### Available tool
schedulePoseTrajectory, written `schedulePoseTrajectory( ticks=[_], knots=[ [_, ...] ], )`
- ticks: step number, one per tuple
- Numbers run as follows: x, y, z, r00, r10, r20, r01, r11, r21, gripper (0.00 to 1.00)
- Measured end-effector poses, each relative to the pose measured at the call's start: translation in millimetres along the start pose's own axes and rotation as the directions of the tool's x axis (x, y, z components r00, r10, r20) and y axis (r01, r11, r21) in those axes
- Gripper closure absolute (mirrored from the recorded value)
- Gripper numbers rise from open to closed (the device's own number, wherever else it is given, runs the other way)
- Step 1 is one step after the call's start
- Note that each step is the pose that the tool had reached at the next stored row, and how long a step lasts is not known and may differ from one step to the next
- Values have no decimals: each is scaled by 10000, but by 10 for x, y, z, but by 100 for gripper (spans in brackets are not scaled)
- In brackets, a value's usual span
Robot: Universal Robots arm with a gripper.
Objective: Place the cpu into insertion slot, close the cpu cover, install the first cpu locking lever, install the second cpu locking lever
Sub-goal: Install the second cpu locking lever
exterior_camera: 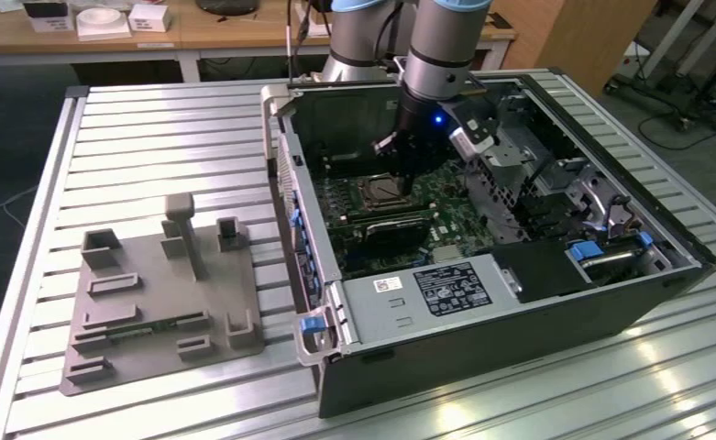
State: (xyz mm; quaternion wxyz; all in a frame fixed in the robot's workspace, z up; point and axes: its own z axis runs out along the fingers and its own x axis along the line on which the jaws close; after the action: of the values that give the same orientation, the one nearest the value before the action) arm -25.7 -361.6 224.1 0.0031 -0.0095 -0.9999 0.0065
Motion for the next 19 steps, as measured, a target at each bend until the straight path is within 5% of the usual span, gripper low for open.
schedulePoseTrajectory(
  ticks=[4, 14, 19],
  knots=[
    [13, -19, -26, 10000, 0, 0, 0, 10000, -2, 90],
    [256, -66, -26, 10000, 0, -1, 0, 10000, 1, 90],
    [297, -74, -22, 10000, 0, 1, 0, 10000, -2, 90]
  ],
)
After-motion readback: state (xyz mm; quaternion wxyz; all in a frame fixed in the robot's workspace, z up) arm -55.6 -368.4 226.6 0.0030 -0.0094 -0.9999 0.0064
